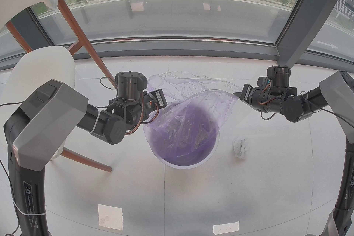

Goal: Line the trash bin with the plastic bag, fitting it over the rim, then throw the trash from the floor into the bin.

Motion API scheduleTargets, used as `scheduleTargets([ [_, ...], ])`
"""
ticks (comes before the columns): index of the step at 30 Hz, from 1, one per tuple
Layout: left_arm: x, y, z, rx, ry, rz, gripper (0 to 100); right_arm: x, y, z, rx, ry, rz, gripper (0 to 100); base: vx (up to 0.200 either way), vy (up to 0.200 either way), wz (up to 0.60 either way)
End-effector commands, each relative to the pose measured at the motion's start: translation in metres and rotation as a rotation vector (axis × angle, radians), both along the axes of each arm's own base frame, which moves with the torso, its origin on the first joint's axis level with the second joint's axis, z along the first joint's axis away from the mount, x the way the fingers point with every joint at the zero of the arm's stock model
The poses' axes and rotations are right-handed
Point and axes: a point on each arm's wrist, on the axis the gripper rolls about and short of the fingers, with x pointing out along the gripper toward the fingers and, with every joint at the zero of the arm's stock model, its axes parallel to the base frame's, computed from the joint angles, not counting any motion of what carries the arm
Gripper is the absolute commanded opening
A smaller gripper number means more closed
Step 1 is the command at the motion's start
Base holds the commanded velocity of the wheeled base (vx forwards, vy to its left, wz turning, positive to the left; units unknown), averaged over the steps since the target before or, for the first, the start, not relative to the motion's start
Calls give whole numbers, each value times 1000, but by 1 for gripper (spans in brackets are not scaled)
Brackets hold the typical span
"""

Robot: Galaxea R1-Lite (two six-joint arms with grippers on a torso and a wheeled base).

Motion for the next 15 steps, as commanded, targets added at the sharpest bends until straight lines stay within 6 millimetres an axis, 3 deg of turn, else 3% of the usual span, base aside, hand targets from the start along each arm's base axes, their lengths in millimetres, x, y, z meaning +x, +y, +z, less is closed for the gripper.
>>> scheduleTargets([
  [1,0,-1,-3,1,6,-2,0,6,0,-7,1,10,-3,0,0,0,0],
  [2,0,-1,-3,1,6,0,0,4,-1,-3,5,3,-4,100,0,0,0],
  [4,0,-1,-2,0,3,0,0,2,-2,3,17,1,-7,100,0,0,0],
  [5,0,-1,-1,0,2,-2,0,-8,-2,22,68,-4,-21,100,0,0,0],
  [8,-1,-3,0,-1,-1,-5,0,-28,3,42,150,27,-25,100,0,0,0],
  [15,-3,-5,-1,1,-1,-11,0,-75,24,59,190,77,54,100,0,0,0],
])
